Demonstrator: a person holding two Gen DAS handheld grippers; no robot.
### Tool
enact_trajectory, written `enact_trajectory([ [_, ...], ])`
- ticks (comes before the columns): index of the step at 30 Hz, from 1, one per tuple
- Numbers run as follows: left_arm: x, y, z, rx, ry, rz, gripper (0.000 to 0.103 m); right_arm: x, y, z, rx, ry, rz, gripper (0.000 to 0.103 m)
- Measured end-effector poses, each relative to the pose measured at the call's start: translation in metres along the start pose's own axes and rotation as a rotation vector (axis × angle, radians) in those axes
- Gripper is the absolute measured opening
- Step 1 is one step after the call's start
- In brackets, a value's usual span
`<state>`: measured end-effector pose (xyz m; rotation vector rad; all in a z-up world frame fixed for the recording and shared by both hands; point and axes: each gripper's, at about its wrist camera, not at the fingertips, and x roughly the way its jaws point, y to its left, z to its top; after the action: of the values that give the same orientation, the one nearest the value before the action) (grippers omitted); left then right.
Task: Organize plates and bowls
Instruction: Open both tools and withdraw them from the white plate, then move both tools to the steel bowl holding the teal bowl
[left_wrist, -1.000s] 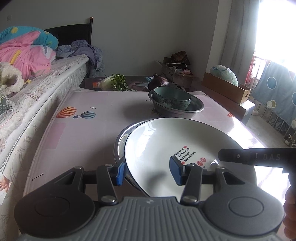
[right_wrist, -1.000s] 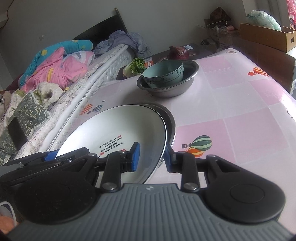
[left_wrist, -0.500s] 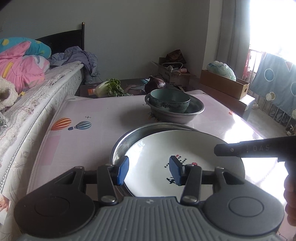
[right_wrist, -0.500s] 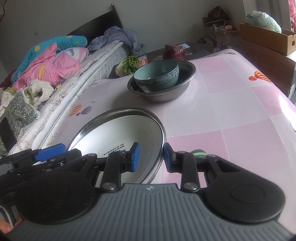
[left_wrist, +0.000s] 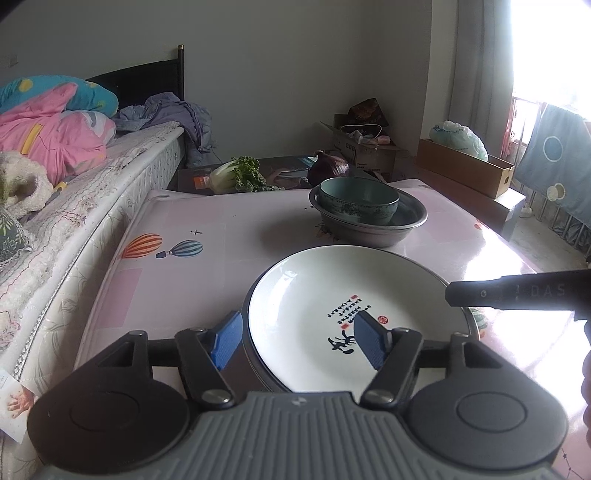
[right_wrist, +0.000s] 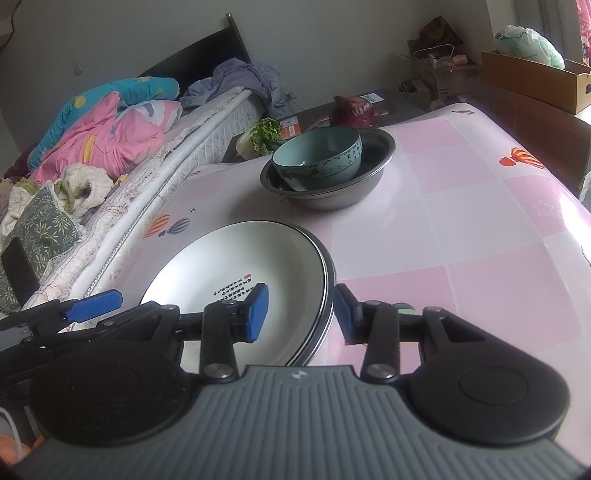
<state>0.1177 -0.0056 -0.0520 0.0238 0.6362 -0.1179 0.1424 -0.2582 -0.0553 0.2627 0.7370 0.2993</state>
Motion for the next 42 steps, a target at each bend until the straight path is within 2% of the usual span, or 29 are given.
enact_trajectory([
  [5,-0.005,0.004,-0.004,-0.019,0.009,0.022,0.077,-0.025,-0.003,-0.005,0.019,-0.052,0.032,0.057],
  [9,-0.012,0.005,-0.007,-0.033,0.016,0.035,0.083,-0.049,-0.008,-0.008,0.037,-0.1,0.051,0.078],
  [14,-0.02,0.007,-0.011,-0.059,0.032,0.038,0.089,-0.077,-0.007,-0.011,0.016,-0.131,0.059,0.087],
  [16,-0.024,0.009,-0.014,-0.065,0.035,0.039,0.092,-0.088,-0.006,-0.012,0.0,-0.141,0.048,0.094],
  [18,-0.027,0.011,-0.016,-0.068,0.038,0.047,0.096,-0.099,-0.003,-0.013,-0.029,-0.16,0.021,0.097],
  [20,-0.03,0.014,-0.017,-0.076,0.041,0.054,0.097,-0.108,0.0,-0.013,-0.071,-0.176,-0.018,0.102],
  [25,-0.037,0.022,-0.015,-0.116,0.037,0.053,0.099,-0.126,0.007,-0.014,-0.184,-0.21,-0.14,0.102],
  [33,-0.051,0.03,-0.009,-0.143,-0.005,0.052,0.103,-0.139,0.018,-0.02,-0.249,-0.224,-0.294,0.102],
  [39,-0.054,0.034,-0.011,-0.162,0.004,0.045,0.103,-0.139,0.03,-0.03,-0.299,-0.229,-0.398,0.102],
  [42,-0.055,0.036,-0.012,-0.165,0.009,0.051,0.103,-0.138,0.039,-0.037,-0.343,-0.26,-0.452,0.102],
])
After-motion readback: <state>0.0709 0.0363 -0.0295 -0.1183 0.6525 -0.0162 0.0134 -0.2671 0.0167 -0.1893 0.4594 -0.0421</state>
